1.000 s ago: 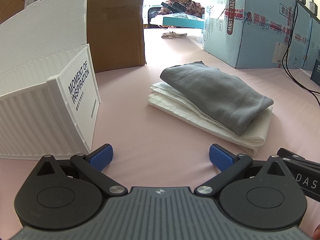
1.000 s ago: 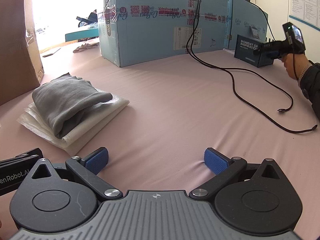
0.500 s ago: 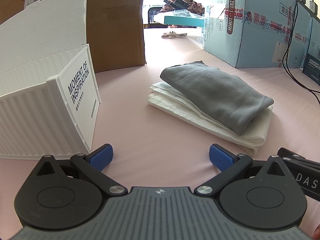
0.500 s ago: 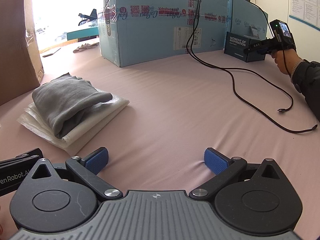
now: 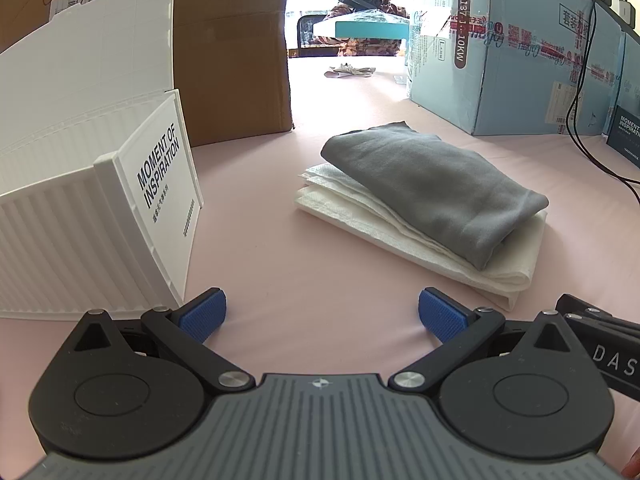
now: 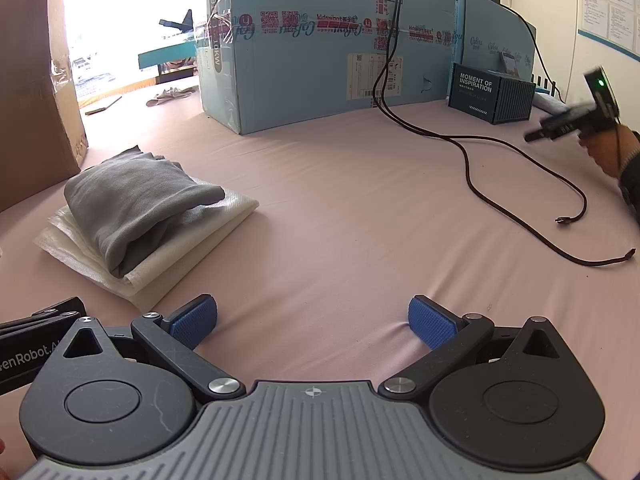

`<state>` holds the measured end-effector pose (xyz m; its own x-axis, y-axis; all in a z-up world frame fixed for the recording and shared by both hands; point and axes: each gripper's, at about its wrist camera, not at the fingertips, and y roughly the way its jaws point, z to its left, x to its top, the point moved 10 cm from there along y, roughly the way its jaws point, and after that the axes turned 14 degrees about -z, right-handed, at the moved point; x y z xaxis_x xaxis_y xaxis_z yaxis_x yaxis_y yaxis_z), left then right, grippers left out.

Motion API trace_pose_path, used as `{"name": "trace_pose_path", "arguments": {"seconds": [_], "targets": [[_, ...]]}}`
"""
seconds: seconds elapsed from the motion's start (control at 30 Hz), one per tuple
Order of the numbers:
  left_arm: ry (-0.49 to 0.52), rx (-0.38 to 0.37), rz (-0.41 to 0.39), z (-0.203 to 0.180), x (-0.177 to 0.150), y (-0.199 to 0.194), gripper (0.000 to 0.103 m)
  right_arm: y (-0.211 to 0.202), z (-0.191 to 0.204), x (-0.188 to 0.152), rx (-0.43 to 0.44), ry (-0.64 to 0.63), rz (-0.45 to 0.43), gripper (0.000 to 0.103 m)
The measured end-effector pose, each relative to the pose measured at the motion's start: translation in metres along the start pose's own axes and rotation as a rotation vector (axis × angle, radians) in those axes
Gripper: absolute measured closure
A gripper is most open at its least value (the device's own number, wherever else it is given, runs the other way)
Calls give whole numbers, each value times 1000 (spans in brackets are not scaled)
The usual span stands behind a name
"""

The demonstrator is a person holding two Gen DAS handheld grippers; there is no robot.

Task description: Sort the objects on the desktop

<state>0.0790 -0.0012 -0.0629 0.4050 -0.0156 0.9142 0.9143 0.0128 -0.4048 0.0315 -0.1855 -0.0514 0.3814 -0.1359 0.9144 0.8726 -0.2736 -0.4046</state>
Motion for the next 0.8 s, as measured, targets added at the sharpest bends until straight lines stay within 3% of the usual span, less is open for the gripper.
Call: {"name": "trace_pose_path", "arguments": {"seconds": [0.43,0.8], "targets": [[-27,-15,-8,2,2,-2,0,-2,-2,0,19,25,-10,0],[-62,-141,-90,-11,14,-21,0,-24,-7,16,303,321,-108,0]]}}
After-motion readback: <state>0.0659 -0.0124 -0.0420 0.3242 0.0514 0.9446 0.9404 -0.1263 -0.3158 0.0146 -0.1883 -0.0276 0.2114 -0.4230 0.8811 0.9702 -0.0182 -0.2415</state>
